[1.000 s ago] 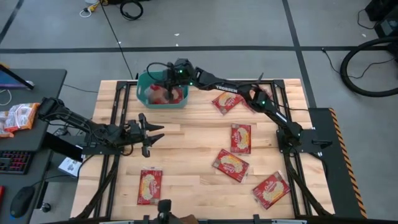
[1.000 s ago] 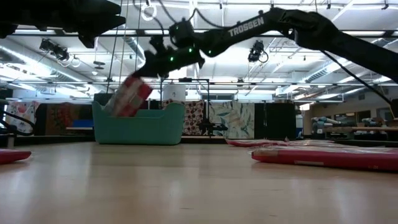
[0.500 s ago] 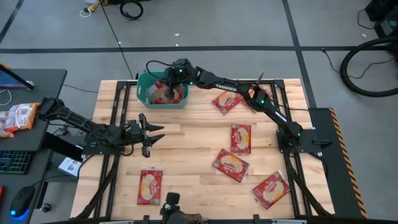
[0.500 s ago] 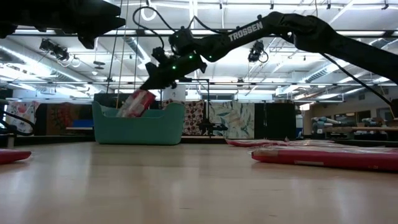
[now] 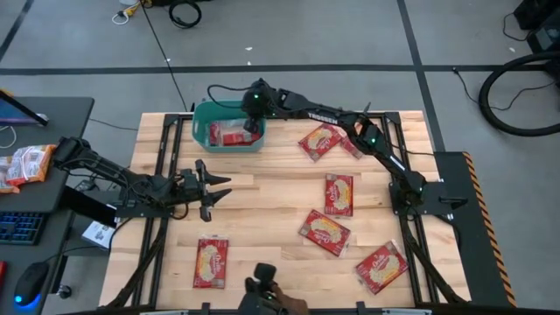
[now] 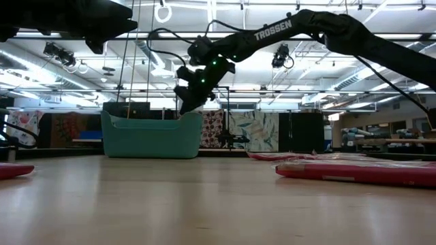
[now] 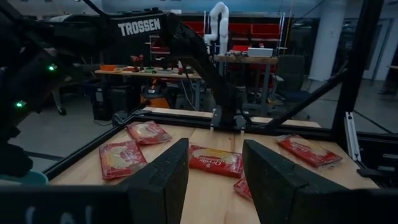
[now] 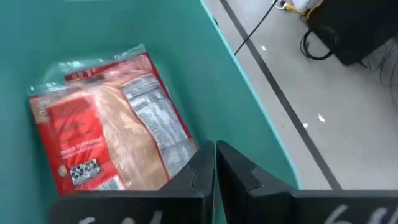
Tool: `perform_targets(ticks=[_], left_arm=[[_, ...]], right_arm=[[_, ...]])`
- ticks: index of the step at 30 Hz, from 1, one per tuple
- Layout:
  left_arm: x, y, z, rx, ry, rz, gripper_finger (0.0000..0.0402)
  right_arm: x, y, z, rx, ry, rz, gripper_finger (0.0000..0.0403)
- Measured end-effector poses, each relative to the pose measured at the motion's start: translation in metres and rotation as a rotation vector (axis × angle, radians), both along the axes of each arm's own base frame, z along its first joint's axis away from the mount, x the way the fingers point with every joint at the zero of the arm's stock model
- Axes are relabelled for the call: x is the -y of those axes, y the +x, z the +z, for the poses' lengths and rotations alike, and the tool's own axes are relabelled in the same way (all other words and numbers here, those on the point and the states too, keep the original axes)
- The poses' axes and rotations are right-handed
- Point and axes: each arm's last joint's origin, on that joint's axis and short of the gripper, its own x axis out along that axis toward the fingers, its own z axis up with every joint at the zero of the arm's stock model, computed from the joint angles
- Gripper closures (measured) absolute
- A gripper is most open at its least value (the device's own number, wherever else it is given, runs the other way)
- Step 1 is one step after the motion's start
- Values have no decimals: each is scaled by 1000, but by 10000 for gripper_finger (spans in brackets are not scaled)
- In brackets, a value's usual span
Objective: Sort popcorn bags into baskets
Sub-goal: Put the popcorn bag into the blue bin
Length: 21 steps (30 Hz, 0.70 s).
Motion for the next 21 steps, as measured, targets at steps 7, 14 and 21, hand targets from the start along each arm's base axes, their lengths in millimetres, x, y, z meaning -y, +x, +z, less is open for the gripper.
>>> perform_targets(ticks=[7,14,21], left_arm=[[-2,0,-2,-24,26,60,246],[-4,-1,-3,-59,84,160,246],[-8,-3,-3,-95,140,314,246]], right_arm=[[-5,-11,16,-67,-5,8,326],[-17,-33,54,-101,11,16,254],[-28,-55,73,-182,83,-27,242]])
